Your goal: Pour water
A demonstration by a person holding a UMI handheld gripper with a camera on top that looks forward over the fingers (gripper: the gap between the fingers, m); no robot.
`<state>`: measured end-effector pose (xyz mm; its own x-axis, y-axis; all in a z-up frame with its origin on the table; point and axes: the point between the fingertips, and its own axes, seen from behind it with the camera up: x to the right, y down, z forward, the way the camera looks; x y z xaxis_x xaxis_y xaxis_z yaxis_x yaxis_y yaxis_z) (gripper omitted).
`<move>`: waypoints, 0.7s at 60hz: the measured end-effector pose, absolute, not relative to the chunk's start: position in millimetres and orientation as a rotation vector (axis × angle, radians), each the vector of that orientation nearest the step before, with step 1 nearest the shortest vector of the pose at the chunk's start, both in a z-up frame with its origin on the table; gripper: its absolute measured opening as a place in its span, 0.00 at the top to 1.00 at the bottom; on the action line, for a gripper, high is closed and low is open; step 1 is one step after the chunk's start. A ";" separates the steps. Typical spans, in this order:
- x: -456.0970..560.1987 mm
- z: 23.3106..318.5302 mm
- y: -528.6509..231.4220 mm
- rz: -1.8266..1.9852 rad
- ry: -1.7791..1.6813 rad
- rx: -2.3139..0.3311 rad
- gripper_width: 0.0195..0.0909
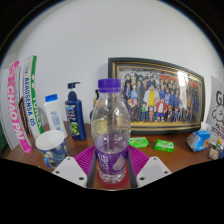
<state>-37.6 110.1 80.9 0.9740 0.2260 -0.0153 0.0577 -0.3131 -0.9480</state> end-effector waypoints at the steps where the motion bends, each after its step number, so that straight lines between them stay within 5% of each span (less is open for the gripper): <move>1: -36.7 79.3 108.9 0.169 -0.200 -1.901 0.55; 7: -31.6 80.2 97.6 0.149 -0.166 -1.974 0.20; 11: -21.3 90.8 82.5 0.089 -0.130 -2.007 0.08; 42: -64.8 194.7 -149.5 -0.108 -0.015 -2.194 0.08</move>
